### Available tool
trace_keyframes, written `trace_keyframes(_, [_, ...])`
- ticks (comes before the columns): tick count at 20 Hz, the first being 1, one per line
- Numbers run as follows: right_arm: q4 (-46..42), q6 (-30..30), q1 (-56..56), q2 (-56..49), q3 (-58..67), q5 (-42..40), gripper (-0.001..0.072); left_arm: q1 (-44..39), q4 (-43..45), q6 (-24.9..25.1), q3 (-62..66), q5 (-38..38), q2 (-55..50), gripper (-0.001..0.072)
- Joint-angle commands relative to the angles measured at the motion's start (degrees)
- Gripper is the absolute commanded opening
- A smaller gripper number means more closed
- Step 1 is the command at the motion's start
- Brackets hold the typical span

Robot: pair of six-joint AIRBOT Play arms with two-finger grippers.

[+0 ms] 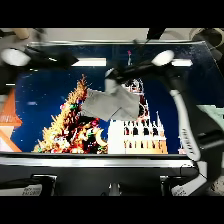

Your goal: Fold the shirts.

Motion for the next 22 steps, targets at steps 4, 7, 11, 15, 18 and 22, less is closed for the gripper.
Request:
trace_keyframes(4, [8.3,-1.0,10.7,-13.2,0.0,-12.2,0.0683,12.7,4.6,-0.7,0.0,-8.0,16.4,0.0024])
trace_keyframes(7, [5.8,-1.2,5.9,-10.4,0.0,-3.4,0.0665,12.6,4.7,0.7,0.0,-10.7,17.4,0.0025])
trace_keyframes(11, [-20.0,2.0,-7.0,-1.4,0.0,18.5,0.0665,12.6,7.7,1.7,-1.6,-10.8,17.1,0.0025])
trace_keyframes(15, [-37.0,5.4,-17.2,-1.3,-7.4,24.2,0.0665,12.2,8.5,1.7,-4.2,-10.8,17.1,0.0025])
trace_keyframes(18, [-26.8,0.7,-16.0,-5.4,-14.1,17.2,0.0667,11.4,8.5,1.5,-5.2,-11.0,17.1,0.0025])
trace_keyframes(22, [-17.7,-2.4,-12.0,-9.4,-14.2,10.2,0.0661,11.1,8.4,1.4,-5.2,-11.0,17.2,0.0025])
